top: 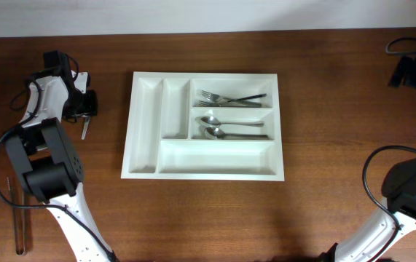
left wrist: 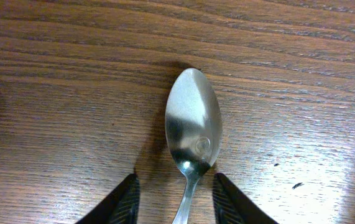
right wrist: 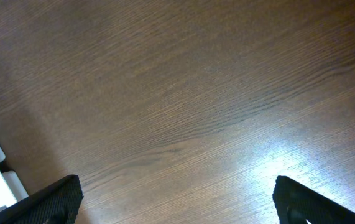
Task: Pack container
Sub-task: 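Lower the left gripper and grasp the right silver spoon, then carry the held spoon with the left gripper to the tray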
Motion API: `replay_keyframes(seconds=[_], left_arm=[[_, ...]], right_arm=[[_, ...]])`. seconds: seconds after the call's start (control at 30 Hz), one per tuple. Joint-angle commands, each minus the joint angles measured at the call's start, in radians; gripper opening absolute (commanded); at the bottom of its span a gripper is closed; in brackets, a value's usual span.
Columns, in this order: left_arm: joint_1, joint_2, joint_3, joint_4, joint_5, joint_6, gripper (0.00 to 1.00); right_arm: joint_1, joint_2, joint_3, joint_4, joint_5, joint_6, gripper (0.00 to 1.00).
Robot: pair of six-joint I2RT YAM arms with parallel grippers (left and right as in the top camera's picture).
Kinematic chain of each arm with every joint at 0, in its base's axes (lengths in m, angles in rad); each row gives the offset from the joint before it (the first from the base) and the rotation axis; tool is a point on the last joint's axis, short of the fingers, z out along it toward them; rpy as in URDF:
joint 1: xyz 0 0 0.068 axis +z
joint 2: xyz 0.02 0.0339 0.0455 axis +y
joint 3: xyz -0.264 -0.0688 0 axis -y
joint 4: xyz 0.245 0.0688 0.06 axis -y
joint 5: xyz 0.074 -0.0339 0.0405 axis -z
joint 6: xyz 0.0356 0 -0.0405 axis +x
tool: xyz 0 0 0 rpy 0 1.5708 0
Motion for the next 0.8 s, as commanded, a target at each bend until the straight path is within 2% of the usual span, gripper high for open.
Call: replay_keyframes(seconds=[0.0,0.77], left_arm=[[0.007,0.022,-0.005,0.003,0.016,0.002,0.34],[0.007,0.022,-0.005,-0.007,0.019,0.001,0.05]], right_arm=[[-0.004,-0.003,-0.001,0.0,-0.002,0.012,0.99],[-0.004,-0.003,-0.001,0.0,-0.002,0.012,0.99]])
